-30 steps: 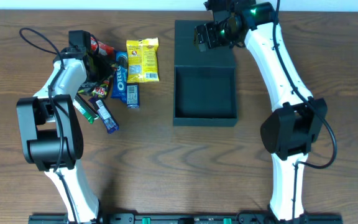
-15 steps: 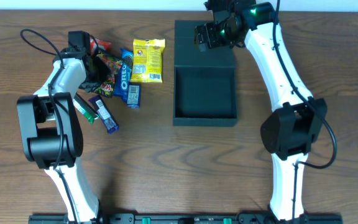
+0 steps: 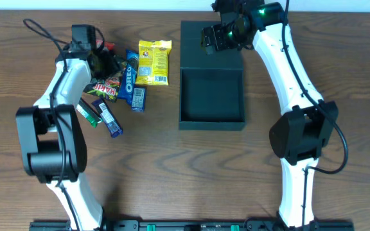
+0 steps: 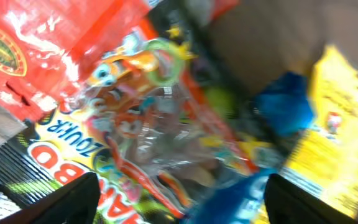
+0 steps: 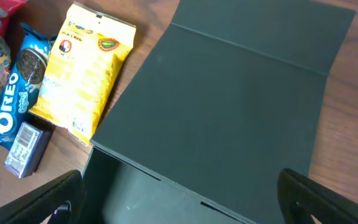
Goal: Pack container
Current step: 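Lower the left gripper and pinch the Haribo bag edge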
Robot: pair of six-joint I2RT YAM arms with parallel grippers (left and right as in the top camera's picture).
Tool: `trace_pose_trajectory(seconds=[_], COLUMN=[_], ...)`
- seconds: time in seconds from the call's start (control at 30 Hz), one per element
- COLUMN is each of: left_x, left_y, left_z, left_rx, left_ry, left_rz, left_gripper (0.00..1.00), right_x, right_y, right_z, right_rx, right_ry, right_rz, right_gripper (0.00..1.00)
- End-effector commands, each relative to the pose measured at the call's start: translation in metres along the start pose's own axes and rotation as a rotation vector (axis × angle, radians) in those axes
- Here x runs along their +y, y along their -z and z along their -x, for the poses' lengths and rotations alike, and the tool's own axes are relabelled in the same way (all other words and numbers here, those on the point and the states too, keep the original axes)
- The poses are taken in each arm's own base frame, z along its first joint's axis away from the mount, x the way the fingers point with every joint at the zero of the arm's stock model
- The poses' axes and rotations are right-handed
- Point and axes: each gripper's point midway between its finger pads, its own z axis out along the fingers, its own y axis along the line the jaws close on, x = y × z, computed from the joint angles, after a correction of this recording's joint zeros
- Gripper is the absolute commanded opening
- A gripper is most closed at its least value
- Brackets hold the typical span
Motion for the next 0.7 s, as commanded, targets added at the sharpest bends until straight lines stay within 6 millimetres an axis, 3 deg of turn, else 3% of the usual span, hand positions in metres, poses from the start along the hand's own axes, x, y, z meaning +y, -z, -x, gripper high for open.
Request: trace_pose_trajectory(seconds=[0.0, 0.1, 0.3, 0.67], left_x=[-0.001, -0.001, 0.003, 0.015], left_y=[-0.010, -0.028, -0.052, -0.075], left_z=[-0.003, -0.012, -0.027, -0.052], left_rx=[0.022, 0.060, 0.117, 0.208], left_ry=[0.000, 0.037, 0.065, 0.079], left_rz=[-0.006, -0.027, -0.029, -0.004], left_gripper=[0.89, 0.98, 0.95, 0.95], right_x=[0.000, 0.000, 0.000, 0.000], right_y=[0.018, 0.018, 0.018, 0.018], right_z=[0.007, 0.006, 0.005, 0.004], right_rx=[-0.033, -0.031, -0.027, -0.023], right_ry=[0.012, 0.012, 0.010, 0.009], right_rz=[-0.003, -0.003, -0.003, -0.003], right_gripper=[0.99, 0.99, 0.99, 0.99])
